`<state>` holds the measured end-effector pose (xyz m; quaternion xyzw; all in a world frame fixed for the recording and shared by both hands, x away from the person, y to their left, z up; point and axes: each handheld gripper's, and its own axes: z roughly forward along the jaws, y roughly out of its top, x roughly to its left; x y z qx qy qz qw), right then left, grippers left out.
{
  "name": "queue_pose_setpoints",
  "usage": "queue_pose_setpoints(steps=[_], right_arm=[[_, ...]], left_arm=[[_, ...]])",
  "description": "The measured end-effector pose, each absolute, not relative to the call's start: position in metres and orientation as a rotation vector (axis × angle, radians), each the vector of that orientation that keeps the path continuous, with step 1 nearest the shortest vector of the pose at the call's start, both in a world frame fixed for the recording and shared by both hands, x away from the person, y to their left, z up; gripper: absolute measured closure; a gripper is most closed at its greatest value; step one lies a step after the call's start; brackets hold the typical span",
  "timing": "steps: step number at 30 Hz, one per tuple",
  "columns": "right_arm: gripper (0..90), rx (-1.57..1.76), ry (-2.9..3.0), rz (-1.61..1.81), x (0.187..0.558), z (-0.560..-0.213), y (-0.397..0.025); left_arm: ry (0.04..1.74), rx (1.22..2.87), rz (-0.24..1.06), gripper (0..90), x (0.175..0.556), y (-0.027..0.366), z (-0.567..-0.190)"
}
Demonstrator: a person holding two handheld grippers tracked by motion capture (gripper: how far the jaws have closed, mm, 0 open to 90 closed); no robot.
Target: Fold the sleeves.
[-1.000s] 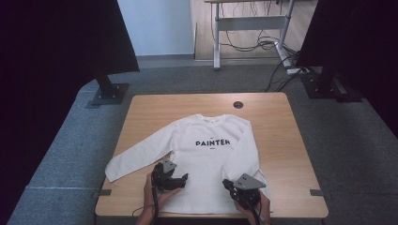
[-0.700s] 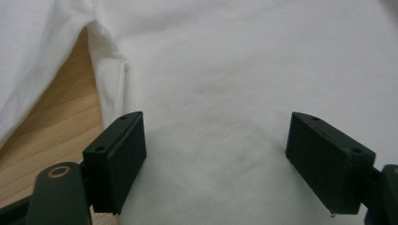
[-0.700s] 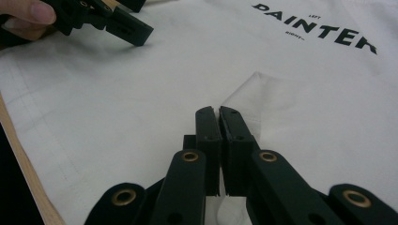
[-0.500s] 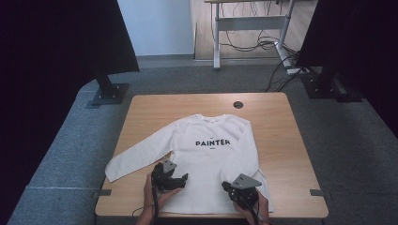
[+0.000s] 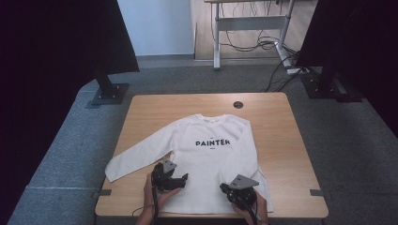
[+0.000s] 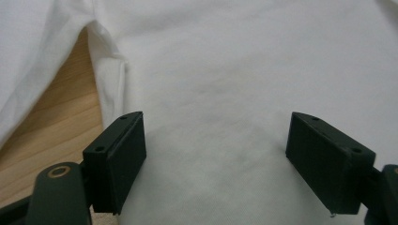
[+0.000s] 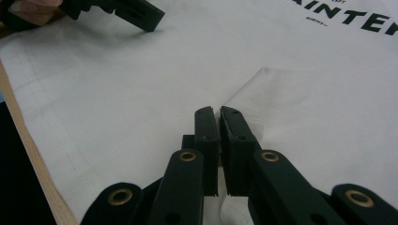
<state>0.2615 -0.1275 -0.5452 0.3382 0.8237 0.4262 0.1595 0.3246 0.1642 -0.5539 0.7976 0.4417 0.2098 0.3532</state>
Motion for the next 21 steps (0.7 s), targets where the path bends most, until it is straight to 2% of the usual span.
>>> queue_pose_setpoints(steps=[14,21], right_arm=[[75.7,0.937,2.434,1.295,0.260,-0.545,-0.124],[71.4,0.981,2.376,1.440,0.263,-0.535,-0.138]], left_arm=[[1.142,2.064,0.543,19.8,0.325,0.164,-0.554],[1.142,2.063,0.543,19.8,0.325,0.164,-0.554]])
